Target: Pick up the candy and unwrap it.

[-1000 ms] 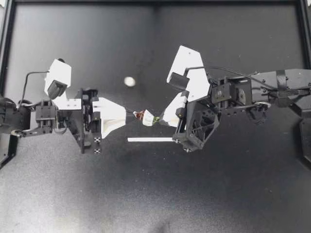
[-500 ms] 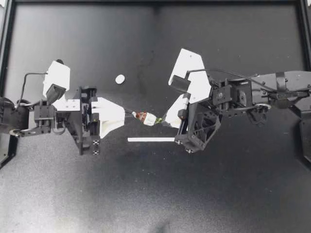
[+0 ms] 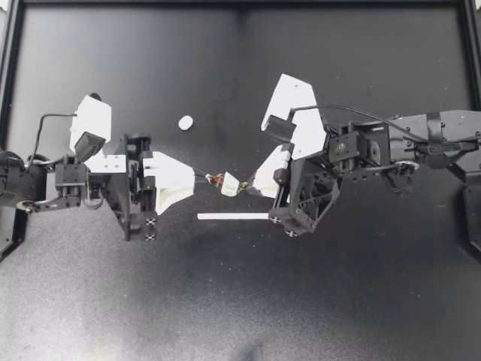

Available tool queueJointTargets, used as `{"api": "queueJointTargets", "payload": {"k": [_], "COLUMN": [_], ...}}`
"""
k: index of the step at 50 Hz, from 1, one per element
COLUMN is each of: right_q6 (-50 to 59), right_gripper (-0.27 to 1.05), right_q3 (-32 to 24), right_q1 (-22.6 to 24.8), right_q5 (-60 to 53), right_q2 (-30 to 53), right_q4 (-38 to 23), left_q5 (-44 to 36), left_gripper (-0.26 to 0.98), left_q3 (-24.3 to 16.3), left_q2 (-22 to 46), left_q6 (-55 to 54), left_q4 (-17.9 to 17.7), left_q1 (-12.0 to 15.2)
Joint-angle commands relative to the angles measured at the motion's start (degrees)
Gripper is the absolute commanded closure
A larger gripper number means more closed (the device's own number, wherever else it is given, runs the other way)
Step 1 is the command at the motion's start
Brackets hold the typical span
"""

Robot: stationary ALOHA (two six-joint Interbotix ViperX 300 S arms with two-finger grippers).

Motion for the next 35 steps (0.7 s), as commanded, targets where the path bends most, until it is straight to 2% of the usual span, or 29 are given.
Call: {"api": "queueJointTargets", "payload": {"k": [1,35], "right_q6": [-0.09,0.09], "right_gripper": [0.95,0.95], "right_q3": [-0.97,-0.88], "right_q1": [-0.18,-0.18], "right_q5": [-0.62,-0.79], "right_q2": [-0.79,-0.7], "right_q4": [0.09,0.09], "left_q5": [-0.44,-0.26], "left_gripper": [0.9,0.9], "left_q3": [-1.23,-1.41], "left_q2": [-0.53,-0.44], "left_q6": [0.7,1.32], "left_q4": [0.18,0.18], "left_q1": [-0.09,-0.09]}}
